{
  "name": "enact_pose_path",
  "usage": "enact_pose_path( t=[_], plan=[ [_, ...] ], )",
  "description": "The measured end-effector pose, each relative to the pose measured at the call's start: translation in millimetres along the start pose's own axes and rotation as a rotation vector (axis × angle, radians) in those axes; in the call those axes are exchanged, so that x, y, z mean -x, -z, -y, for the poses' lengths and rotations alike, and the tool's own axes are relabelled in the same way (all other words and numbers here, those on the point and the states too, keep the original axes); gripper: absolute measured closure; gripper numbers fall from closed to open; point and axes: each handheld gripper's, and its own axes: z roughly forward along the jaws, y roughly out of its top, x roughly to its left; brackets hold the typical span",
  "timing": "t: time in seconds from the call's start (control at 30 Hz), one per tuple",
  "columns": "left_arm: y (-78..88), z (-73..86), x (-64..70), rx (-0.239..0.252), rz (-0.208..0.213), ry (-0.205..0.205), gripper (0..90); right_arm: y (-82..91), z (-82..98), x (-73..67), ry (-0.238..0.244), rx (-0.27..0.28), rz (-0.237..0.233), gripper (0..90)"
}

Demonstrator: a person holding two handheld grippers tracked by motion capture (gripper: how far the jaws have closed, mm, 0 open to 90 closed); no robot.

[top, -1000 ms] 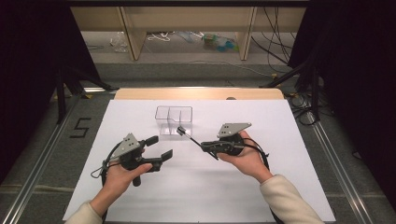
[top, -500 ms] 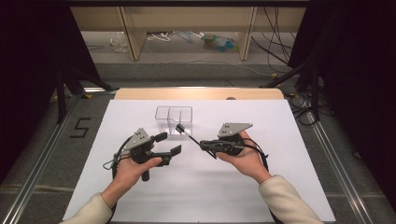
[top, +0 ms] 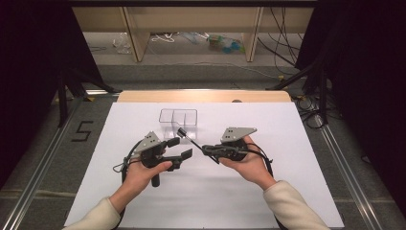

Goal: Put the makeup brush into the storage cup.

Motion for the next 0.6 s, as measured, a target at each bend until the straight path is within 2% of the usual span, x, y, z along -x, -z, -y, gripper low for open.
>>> enact_pose_path(
  t=[0.13, 0.23, 0.6],
  plan=[
    [-2.1, -1.1, 0.3, 0.005, 0.008, 0.006, 32.2, 0.1, -1.4, -1.2, 0.013, 0.010, 0.005, 85.8],
    [-4.6, -2.1, 1.8, 0.008, 0.012, 0.012, 34.3, -0.3, -2.0, -2.8, 0.004, 0.007, -0.005, 85.8],
    [-11.3, -4.0, 5.5, 0.052, 0.042, 0.046, 46.5, -0.5, -2.5, -4.0, 0.017, 0.007, -0.011, 85.8]
  ],
)
